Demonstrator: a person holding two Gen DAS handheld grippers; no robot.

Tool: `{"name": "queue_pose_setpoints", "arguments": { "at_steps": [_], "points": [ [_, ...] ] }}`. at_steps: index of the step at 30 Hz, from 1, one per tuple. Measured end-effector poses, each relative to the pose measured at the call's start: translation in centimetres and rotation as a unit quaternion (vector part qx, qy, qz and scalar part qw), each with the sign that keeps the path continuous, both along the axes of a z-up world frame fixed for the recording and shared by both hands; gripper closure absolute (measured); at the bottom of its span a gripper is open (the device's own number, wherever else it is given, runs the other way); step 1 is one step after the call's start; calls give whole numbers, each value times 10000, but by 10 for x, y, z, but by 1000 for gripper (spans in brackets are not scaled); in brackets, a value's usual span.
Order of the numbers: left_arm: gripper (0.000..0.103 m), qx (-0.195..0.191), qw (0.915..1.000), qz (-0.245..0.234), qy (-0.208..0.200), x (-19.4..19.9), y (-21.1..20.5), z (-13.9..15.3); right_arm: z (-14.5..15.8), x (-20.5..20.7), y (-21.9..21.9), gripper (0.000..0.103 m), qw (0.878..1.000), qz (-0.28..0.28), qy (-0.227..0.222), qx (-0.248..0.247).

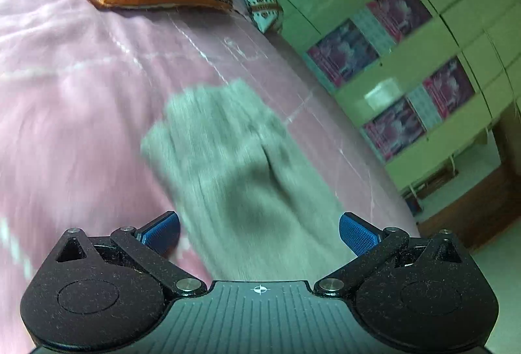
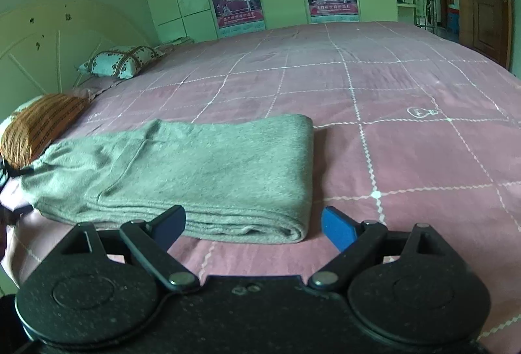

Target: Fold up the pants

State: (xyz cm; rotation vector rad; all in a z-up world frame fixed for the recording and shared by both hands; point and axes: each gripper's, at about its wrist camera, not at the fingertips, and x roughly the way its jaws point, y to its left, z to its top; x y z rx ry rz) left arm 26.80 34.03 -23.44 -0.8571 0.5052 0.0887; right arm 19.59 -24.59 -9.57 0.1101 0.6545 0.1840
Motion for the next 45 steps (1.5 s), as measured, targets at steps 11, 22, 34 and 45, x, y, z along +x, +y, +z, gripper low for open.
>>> {"name": "queue_pose_setpoints", "arguments": {
  "at_steps": [11,22,34,45],
  "points": [
    [71,149,9998,-129,-93,10,34,-7,4,55,115,18,9963,737,-136,-423],
    [69,338,9983,-404,-230,7,39,-14,-49,84,175,10,9859,965,362,-1317],
    [69,1325,9825,-907,-941,12,-32,77,-17,64,104,21,9995,61,103,308],
    [66,1995,9234,-2943,-1450,48,-277,120,3,25,-48,20,9796,-1428,-281,1383]
  ]
}}
